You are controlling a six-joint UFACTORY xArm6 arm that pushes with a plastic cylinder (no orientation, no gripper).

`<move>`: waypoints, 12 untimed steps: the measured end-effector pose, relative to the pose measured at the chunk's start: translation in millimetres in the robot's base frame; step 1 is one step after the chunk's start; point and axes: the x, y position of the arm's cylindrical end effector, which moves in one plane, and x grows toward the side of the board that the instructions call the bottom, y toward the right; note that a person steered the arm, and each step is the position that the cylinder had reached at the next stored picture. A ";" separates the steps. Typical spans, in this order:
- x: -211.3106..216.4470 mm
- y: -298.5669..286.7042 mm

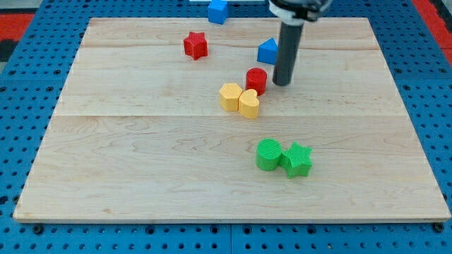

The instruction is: Move the red circle closer to the red star

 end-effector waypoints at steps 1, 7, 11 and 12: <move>-14.1 -23.1; 75.0 -43.0; -2.5 -111.8; -30.1 -115.5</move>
